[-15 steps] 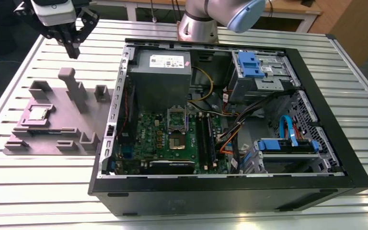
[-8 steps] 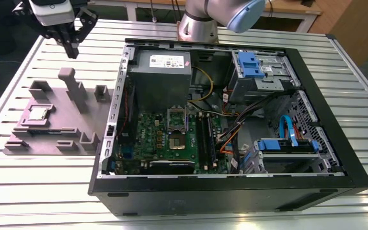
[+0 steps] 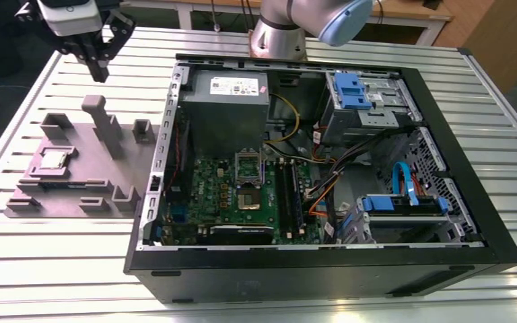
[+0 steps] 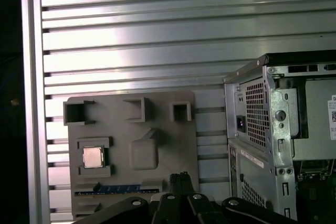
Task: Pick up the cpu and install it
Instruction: 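Reach for the cpu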
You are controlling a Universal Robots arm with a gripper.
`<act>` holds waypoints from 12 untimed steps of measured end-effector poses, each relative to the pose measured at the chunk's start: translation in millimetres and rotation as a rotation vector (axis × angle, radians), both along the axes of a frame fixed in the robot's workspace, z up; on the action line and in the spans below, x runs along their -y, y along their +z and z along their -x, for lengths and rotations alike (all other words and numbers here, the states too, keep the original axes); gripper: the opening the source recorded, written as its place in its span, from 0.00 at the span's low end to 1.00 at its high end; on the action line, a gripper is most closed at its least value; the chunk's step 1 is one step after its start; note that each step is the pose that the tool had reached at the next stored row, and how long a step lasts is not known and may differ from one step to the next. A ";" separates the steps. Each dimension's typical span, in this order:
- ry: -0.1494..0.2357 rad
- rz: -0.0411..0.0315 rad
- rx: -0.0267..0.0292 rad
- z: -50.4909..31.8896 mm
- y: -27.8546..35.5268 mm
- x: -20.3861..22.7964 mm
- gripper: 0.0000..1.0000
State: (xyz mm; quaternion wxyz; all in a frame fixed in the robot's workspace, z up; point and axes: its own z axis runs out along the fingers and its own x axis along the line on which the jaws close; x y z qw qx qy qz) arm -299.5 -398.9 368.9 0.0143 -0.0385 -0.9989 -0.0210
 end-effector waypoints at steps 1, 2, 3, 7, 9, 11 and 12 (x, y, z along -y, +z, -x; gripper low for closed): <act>0.000 0.0000 0.0000 0.3 0.0 0.0 0.10; 0.000 0.0001 0.0000 0.7 0.0 0.0 0.10; 0.000 0.0001 0.0000 1.0 0.0 0.0 0.10; 0.000 0.0000 -0.0001 2.3 0.0 0.0 0.10; 0.000 0.0000 0.0000 2.9 0.0 0.0 0.10; 0.000 0.0000 0.0000 3.6 0.0 0.0 0.10; 0.000 0.0001 0.0000 3.9 0.0 0.0 0.10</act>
